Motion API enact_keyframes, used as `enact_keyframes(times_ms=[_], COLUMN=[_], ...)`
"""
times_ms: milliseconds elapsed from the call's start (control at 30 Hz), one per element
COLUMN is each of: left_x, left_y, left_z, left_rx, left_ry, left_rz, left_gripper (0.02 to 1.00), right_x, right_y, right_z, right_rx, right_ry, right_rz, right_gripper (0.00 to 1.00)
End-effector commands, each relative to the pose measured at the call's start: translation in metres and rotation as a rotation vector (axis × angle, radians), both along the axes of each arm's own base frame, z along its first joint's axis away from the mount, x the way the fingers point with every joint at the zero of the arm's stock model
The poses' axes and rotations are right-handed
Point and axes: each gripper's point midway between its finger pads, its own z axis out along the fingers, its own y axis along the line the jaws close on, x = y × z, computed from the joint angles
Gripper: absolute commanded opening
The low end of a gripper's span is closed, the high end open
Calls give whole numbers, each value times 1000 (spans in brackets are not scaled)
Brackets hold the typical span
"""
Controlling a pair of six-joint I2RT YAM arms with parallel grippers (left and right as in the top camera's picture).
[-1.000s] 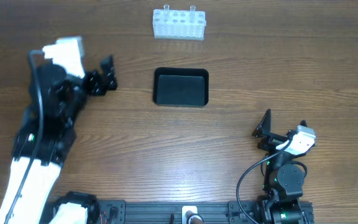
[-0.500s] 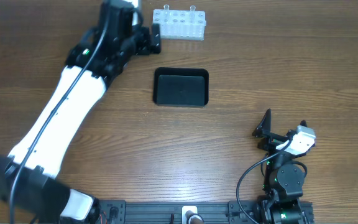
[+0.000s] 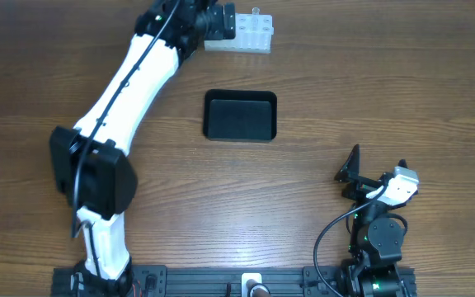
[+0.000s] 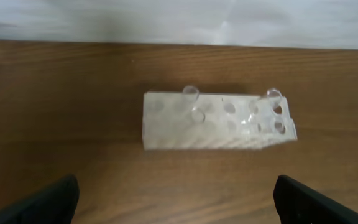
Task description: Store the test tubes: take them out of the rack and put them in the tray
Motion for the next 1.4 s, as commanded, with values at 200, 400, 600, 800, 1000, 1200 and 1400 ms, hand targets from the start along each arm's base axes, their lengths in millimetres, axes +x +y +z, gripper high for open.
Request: enact_keyframes(times_ms=[200,400,600,800,1000,1200,1400], left_x=[33,37,47,55,64,67,68], left_y=[-15,-21,-27,-29,-33,-35,-35], left_z=[-29,-42,-52,-57,-63,-75,-75], left_rx=[17,76,69,61,48,48,46], left_ry=[5,0,-19,-41,-69,-61,-66], left_rz=[-10,-81,-83,-81,-77,-75,-74], left_gripper=[985,958,956,956,950,941,879], right_x=[0,0,0,0,0,0,0], right_y=[-1,-1,-1,-1,-1,-1,-1], right_z=[-1,-1,-1,-1,-1,-1,-1], right_rx=[-1,-1,-1,-1,-1,-1,-1], right_ry=[-1,-1,-1,-1,0,0,-1], right_rz=[-4,-4,-4,-4,-4,-4,-4], right_gripper=[993,993,991,991,993,991,993])
